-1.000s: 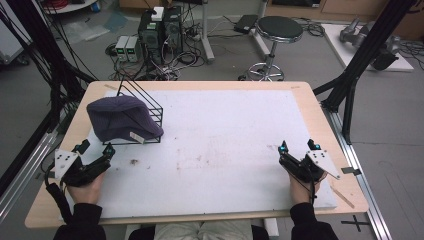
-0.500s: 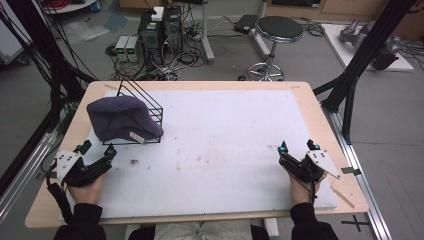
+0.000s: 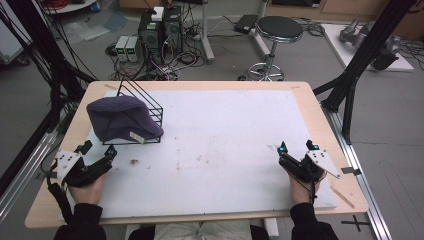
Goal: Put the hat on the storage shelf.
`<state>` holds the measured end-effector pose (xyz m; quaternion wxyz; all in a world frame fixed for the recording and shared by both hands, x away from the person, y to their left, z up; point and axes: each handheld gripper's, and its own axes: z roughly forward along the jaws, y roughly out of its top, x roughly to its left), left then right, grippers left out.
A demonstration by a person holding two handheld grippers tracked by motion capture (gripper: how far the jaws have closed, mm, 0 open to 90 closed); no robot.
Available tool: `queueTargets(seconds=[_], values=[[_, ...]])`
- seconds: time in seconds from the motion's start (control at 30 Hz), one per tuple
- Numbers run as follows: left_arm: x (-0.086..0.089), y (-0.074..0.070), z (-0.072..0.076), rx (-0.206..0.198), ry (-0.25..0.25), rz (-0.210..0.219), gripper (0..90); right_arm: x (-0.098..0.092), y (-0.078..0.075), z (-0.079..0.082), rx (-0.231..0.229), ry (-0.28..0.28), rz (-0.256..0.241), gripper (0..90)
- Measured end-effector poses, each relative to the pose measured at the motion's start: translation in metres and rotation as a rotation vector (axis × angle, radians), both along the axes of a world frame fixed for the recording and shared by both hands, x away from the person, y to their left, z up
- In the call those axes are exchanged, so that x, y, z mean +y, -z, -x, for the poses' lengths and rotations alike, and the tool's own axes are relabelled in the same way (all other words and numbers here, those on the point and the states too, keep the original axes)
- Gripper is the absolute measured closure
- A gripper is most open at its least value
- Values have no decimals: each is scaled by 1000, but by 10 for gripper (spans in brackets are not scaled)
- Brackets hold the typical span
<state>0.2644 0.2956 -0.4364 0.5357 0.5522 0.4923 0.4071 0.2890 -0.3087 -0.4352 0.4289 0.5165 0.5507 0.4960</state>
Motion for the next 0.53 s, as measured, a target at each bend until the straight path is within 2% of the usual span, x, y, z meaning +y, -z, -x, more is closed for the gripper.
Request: queueTargets(seconds=[0.5,0.53], values=[[0,1,-1,1,2,2,209,-1,1,-2,0,-9,10,105],[0,1,-1,1,3,1,209,0,2,-2,6,-10,0,105]])
